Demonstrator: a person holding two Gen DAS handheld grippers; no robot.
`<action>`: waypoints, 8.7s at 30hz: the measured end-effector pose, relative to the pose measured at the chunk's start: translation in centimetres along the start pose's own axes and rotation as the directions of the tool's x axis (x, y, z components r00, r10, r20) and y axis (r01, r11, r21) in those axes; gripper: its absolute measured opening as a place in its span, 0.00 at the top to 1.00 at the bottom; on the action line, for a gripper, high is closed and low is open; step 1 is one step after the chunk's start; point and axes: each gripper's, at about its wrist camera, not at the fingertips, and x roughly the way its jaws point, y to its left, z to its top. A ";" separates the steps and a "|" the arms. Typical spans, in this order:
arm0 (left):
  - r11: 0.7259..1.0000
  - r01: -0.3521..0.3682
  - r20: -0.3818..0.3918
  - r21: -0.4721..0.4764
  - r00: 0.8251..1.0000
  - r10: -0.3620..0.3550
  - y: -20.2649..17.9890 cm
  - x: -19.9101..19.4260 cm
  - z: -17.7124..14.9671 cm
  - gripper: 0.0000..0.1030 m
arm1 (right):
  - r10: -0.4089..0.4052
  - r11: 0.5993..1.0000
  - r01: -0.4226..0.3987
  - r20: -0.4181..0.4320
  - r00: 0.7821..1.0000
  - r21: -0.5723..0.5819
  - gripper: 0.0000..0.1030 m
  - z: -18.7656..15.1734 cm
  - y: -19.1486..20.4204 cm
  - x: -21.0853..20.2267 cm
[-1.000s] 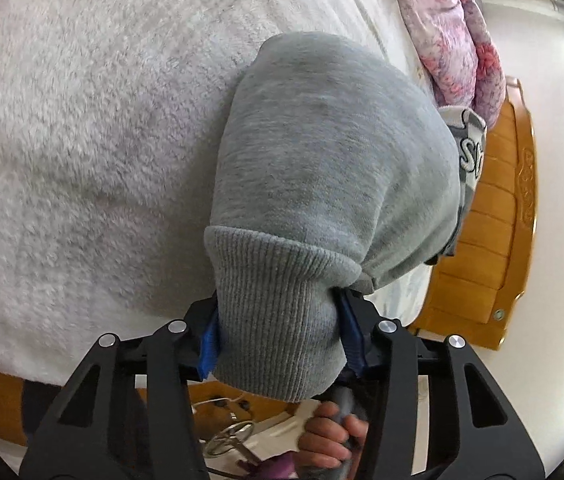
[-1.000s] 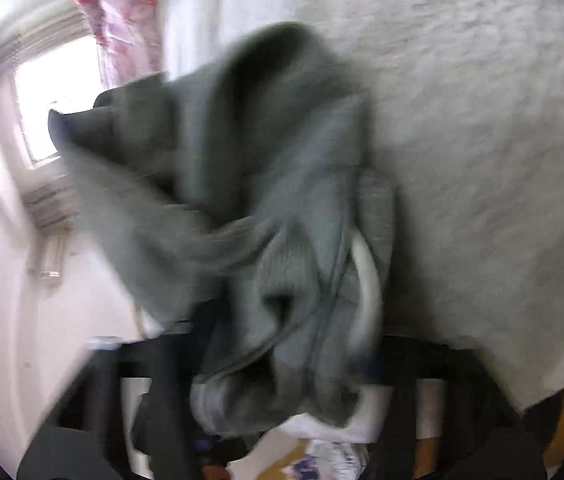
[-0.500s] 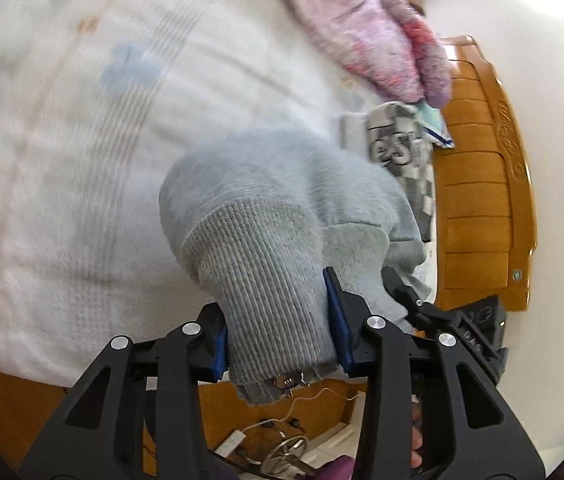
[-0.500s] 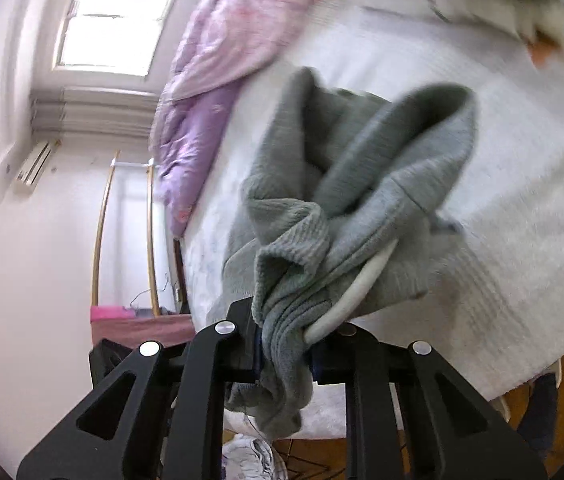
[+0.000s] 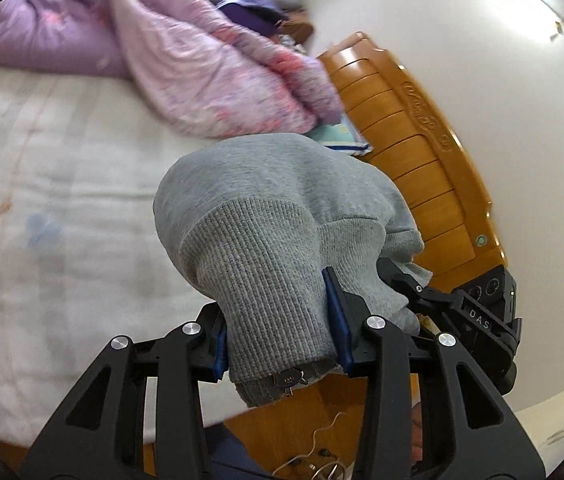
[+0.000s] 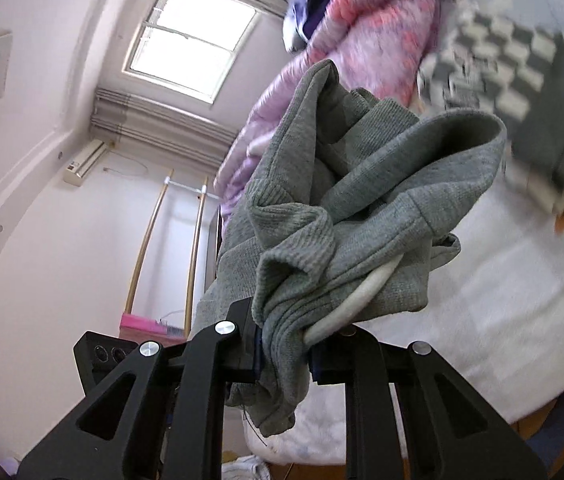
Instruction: Fold large clothes
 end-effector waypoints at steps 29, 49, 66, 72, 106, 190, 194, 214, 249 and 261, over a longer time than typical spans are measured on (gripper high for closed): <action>0.941 -0.324 0.008 0.099 0.946 0.325 -14.4 40.8 4.2 0.54 | -0.359 0.924 0.383 -0.346 0.867 0.000 0.76 33.4 -29.5 5.5; 0.901 -0.434 -0.122 0.010 0.894 0.432 -9.3 41.6 8.7 0.19 | -0.666 0.729 0.518 -0.288 0.688 -0.448 0.59 33.3 -24.1 12.3; 0.892 -0.443 -0.124 -0.092 0.893 0.432 -5.2 33.8 7.7 0.11 | -0.782 0.531 0.541 -0.131 0.609 -0.653 0.39 27.3 -14.9 11.1; 0.886 -0.462 -0.053 -0.038 0.886 0.460 -4.6 30.3 7.8 0.11 | -0.766 0.522 0.510 -0.113 0.632 -0.684 0.37 22.8 -11.2 11.3; 0.873 -0.483 0.083 0.074 0.875 0.477 2.5 -2.0 1.8 0.10 | -0.730 0.341 0.667 0.261 0.632 -0.663 0.13 -4.6 13.6 8.9; 0.820 -0.560 0.433 0.119 0.772 0.465 -8.7 -19.8 1.2 0.05 | -0.507 0.431 0.614 0.385 0.771 -0.661 0.12 -9.4 26.1 -3.3; 0.819 -0.560 0.458 0.122 0.764 0.454 -8.9 -20.1 1.7 0.05 | -0.479 0.434 0.613 0.407 0.778 -0.660 0.12 -9.2 26.3 -3.7; 0.803 -0.581 0.475 0.133 0.748 0.463 -9.0 -19.7 2.2 0.05 | -0.468 0.444 0.608 0.408 0.784 -0.659 0.12 -8.5 25.9 -3.2; 0.798 -0.587 0.468 0.138 0.749 0.469 -7.3 -19.6 3.3 0.05 | -0.471 0.450 0.597 0.391 0.790 -0.664 0.12 -8.1 25.6 -1.8; 0.780 -0.615 0.465 0.120 0.729 0.503 -7.7 -17.0 4.0 0.05 | -0.460 0.469 0.560 0.352 0.815 -0.684 0.12 -5.3 23.8 -1.4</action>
